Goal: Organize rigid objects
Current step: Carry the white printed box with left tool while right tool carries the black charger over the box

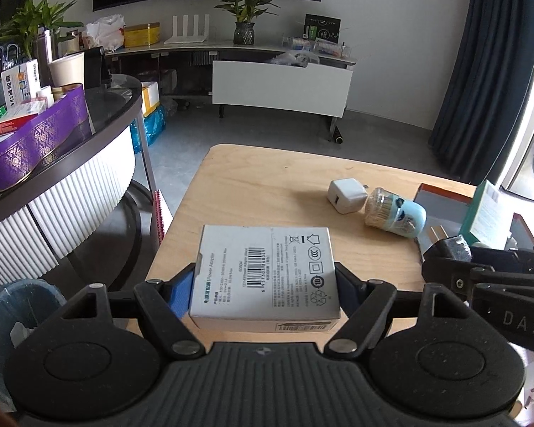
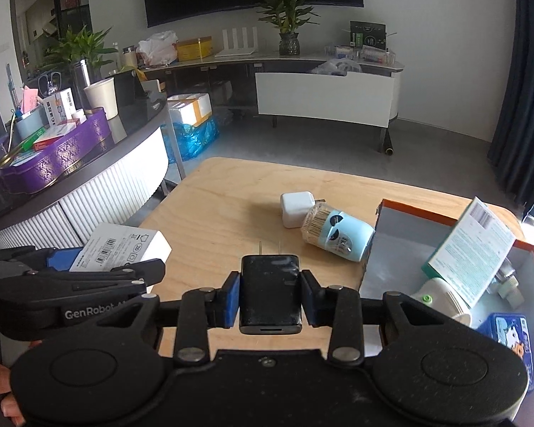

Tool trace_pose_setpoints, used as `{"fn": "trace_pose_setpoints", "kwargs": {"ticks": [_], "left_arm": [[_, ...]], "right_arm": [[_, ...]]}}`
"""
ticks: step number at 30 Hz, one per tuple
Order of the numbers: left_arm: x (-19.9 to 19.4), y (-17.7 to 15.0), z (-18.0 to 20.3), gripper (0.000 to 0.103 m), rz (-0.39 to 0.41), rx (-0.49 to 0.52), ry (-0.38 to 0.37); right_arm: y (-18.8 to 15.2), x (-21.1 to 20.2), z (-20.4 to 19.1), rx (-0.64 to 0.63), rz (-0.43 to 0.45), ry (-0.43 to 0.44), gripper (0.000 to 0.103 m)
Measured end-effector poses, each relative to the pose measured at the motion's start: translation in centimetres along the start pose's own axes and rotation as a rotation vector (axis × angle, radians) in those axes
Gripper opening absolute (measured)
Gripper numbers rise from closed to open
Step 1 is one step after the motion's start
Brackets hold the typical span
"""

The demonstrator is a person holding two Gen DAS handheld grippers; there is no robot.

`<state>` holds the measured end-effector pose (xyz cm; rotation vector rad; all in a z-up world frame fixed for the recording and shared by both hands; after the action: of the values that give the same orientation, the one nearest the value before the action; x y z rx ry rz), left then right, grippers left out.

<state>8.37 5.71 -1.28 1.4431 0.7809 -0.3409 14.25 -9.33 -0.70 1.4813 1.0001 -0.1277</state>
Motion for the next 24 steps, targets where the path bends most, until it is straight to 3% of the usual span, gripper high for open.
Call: {"fn": "trace_pose_setpoints", "kwargs": {"ticks": [24], "left_arm": [[-6.2,-1.7,1.3,0.078,0.087,0.027,-0.046]], "right_arm": [[-3.0,-9.0,-1.4,0.037,0.119,-0.035,0.043]]}}
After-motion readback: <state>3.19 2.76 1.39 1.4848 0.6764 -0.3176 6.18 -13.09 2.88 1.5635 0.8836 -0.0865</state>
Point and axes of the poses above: each gripper's, at about its wrist camera, not at the fingertips, and x roughly the way its jaws point, z to its right, y to its top, the point moved 4 cm from there along x, roughly the way its jaws point, and after that the axes turned 11 degrees about y, right-handed, at the moved point
